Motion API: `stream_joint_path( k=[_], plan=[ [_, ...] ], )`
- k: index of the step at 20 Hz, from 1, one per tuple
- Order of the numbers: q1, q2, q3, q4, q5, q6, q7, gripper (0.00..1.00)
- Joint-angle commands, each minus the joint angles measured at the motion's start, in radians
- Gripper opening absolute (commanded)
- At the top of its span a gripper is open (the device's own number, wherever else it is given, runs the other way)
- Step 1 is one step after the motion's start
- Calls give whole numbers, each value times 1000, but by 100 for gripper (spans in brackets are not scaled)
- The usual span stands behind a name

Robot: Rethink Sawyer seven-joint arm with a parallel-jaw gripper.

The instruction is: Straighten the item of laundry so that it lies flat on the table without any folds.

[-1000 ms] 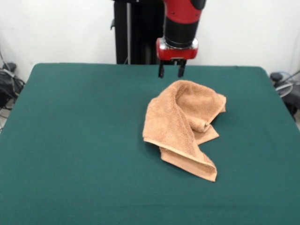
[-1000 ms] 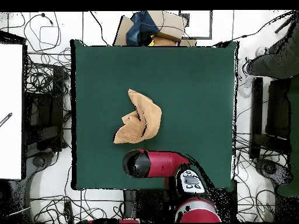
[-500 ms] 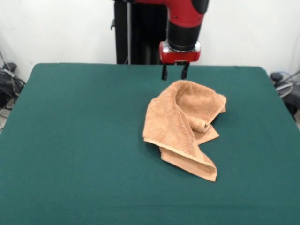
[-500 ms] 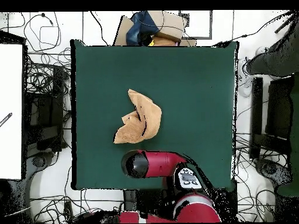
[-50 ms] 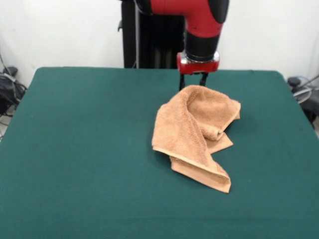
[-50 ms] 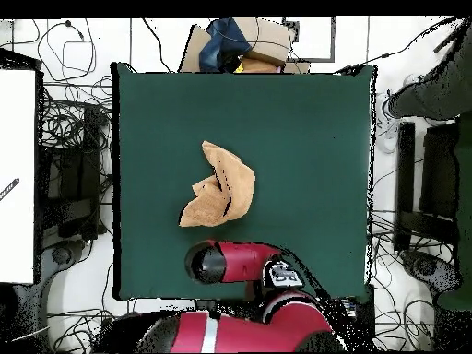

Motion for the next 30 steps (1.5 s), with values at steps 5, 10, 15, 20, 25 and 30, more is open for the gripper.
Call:
stream_joint_path(
  k=[5,10,15,20,25,30],
  plan=[
    [23,43,56,-35,56,-99,205,100],
    [17,-87,74,-20,105,109,173,100],
    [9,-131,81,-70,143,285,134,100],
    [41,-162,59,-107,156,396,142,100],
    [46,-136,61,-128,155,362,160,100],
    [17,-63,74,-150,138,259,145,100]
  ],
)
